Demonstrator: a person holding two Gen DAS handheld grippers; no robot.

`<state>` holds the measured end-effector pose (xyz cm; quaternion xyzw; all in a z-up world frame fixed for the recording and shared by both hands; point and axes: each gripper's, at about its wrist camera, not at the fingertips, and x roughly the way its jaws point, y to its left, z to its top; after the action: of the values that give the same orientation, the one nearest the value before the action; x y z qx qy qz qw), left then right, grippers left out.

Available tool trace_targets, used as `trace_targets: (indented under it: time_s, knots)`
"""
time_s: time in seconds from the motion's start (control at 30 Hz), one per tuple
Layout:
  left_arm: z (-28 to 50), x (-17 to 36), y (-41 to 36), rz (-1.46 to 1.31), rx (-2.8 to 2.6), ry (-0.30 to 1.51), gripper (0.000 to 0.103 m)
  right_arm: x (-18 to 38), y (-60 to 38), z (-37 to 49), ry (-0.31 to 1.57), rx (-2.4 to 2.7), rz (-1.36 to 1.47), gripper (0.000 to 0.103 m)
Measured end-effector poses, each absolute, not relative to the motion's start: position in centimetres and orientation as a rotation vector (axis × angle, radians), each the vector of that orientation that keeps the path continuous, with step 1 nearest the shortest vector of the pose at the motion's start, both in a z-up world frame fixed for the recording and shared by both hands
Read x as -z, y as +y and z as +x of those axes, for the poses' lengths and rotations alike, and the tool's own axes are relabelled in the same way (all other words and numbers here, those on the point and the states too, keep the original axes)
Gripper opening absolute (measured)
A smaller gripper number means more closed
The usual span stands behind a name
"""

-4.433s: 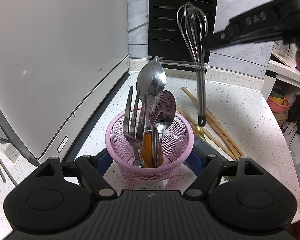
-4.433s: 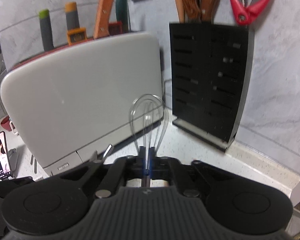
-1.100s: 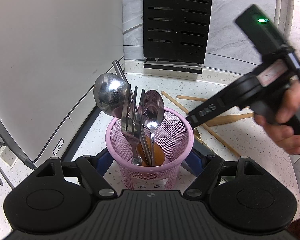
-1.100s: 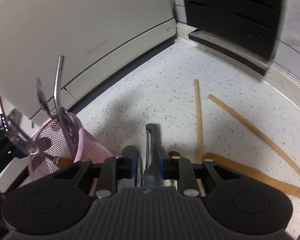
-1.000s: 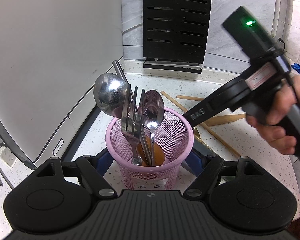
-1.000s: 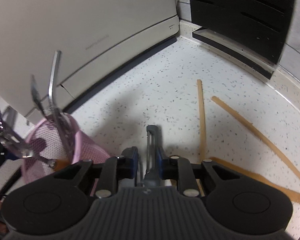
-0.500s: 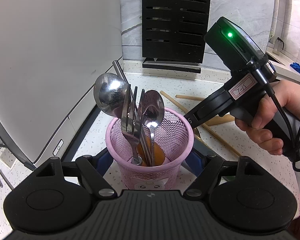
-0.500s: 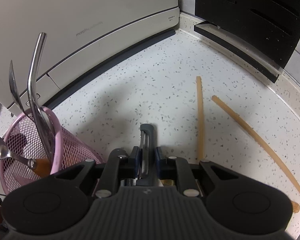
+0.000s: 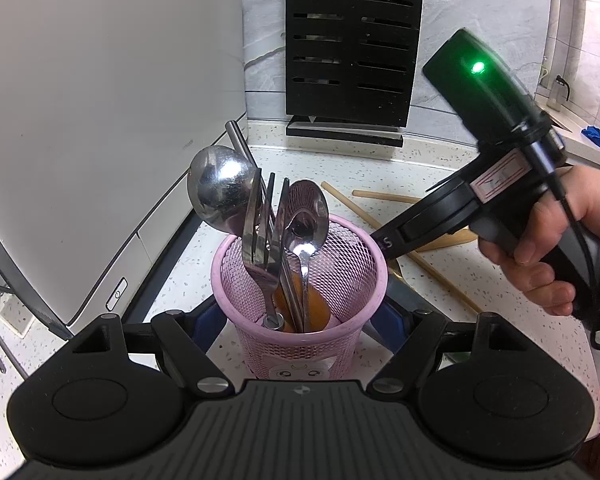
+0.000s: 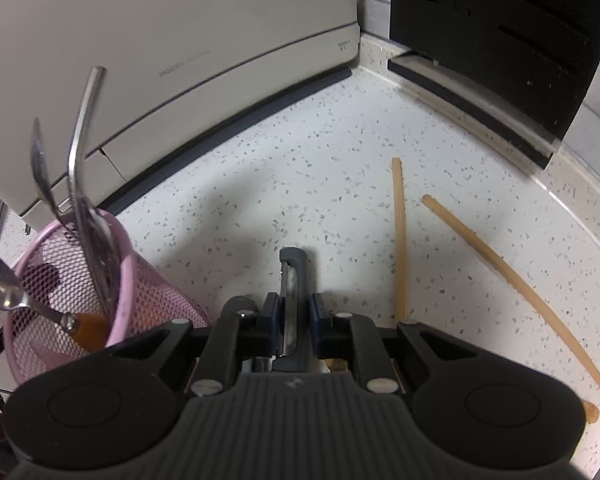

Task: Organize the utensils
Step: 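Lift the peeler with the right gripper and lower it into the pink cup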

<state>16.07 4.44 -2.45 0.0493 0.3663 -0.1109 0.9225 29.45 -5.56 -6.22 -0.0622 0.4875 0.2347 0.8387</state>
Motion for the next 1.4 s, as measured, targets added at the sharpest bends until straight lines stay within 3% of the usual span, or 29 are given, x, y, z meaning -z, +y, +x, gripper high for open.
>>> trace_targets:
  time_s: [0.7,1.4]
  knots:
    - [16.1,2.5,4.4,0.099,0.228,0.751,0.090,-2.0,-10.0,23.2,0.773,-0.511,-0.073,0.013]
    - [16.0,2.5,4.4,0.099,0.228,0.749,0.090,-11.6,-11.7,17.8,0.365,-0.591,0.052,0.012]
